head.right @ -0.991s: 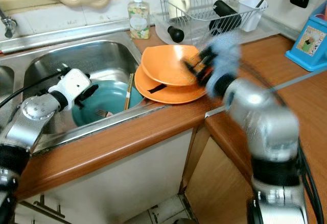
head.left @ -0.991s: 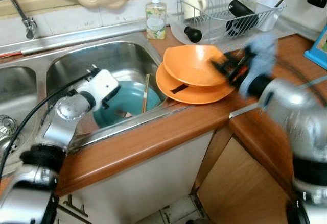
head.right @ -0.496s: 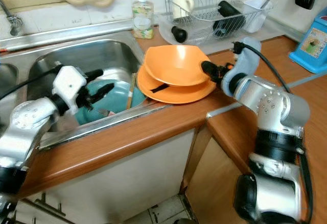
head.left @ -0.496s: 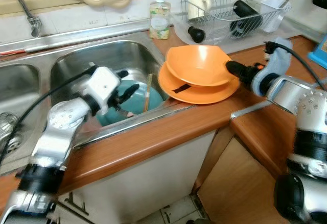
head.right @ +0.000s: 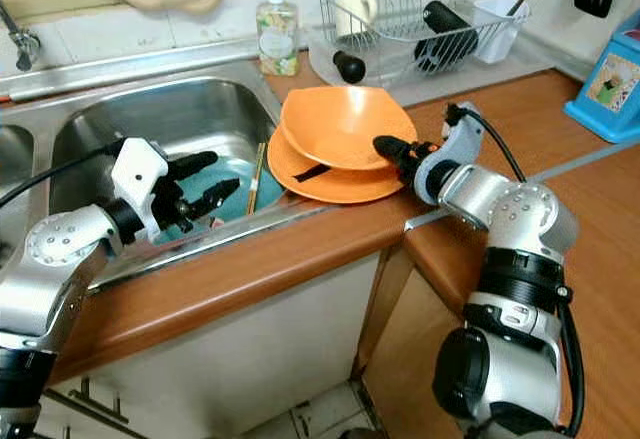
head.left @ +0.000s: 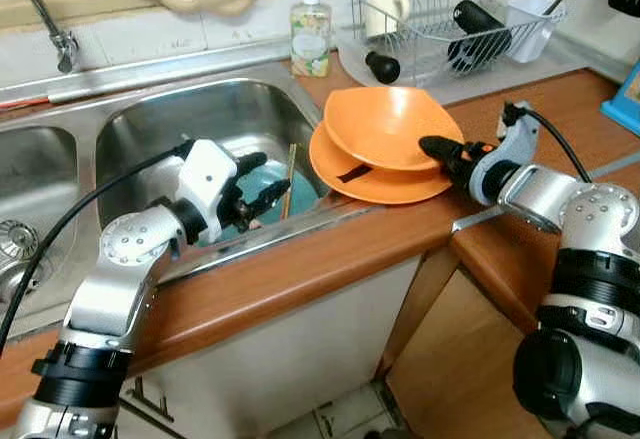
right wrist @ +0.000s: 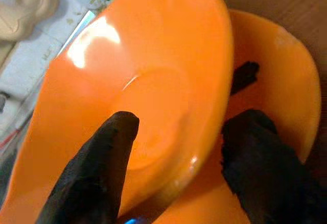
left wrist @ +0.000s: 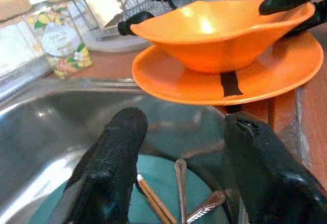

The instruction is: Kitchen organization

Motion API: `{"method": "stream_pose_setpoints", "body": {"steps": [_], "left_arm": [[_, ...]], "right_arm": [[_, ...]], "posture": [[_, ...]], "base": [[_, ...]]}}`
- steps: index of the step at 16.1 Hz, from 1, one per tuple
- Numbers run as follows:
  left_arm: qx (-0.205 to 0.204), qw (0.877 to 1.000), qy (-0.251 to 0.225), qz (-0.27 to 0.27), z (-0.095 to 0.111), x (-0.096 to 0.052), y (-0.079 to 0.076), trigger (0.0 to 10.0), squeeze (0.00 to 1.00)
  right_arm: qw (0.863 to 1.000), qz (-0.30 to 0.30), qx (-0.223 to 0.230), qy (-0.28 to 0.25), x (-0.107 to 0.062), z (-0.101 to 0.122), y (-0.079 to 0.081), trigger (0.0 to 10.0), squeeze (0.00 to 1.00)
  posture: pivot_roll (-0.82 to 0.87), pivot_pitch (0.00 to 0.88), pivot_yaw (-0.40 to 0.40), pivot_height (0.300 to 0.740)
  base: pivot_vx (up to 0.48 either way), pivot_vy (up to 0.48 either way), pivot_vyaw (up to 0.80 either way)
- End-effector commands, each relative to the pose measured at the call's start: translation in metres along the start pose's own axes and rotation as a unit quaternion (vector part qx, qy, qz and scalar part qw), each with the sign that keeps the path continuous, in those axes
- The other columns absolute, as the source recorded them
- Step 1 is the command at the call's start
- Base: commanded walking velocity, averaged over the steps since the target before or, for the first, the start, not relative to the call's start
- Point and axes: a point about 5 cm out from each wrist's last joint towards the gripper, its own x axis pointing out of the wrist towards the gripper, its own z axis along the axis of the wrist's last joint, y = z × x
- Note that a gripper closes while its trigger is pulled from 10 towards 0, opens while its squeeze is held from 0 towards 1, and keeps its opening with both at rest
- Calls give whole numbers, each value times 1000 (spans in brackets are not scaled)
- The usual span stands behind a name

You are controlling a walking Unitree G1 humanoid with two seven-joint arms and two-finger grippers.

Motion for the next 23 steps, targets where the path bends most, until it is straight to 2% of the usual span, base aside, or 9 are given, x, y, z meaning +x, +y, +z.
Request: {"method": "stream_pose_setpoints", "body": {"steps": [1, 3, 11, 17, 18, 19, 20, 21, 23], "left_arm": [[5, 1000, 0, 0, 3, 0, -2, 10000, 0], [3, 1000, 4, 1, 3, 1, -3, 10000, 0], [-7, 1000, 17, 15, 2, 7, -2, 10000, 0], [-56, 996, -14, 74, 11, 17, 6, 10000, 0], [-74, 994, -24, 74, 13, 20, 6, 10000, 1000], [-82, 993, -33, 81, 15, 22, 7, 10000, 1000], [-105, 989, -44, 96, 17, 25, 9, 10000, 847], [-141, 983, -54, 99, 18, 28, 10, 10000, 0], [-173, 978, -62, 100, 17, 31, 9, 10000, 0]], "right_arm": [[1000, -5, 14, 12, 1, -5, -3, 157, 0], [1000, -2, 23, 7, 1, -6, -4, 0, 0], [999, -33, -31, -18, 0, -13, -5, 0, 0], [992, 8, -89, -83, -5, 1, 16, 0, 0], [987, 13, -118, -107, -8, 7, 22, 0, 0], [980, 18, -148, -131, -11, 14, 29, 0, 0], [976, 34, -154, -149, -14, 19, 37, 0, 0], [971, 57, -164, -163, -18, 22, 46, 0, 0], [966, 89, -168, -177, -23, 23, 56, 0, 0]], "posture": [[-105, 0, 10, 740], [-107, 0, 12, 740], [-109, 0, 18, 740], [-115, 0, 22, 740], [-117, 0, 26, 740], [-117, 0, 26, 740], [-121, 0, 28, 740], [-121, 0, 28, 740], [-134, 0, 37, 740]], "base": [[0, 0, 0], [0, 0, 0], [0, 0, 0], [0, 0, 0], [0, 0, 0], [0, 0, 0], [0, 0, 0], [0, 0, 0], [0, 0, 0]]}}
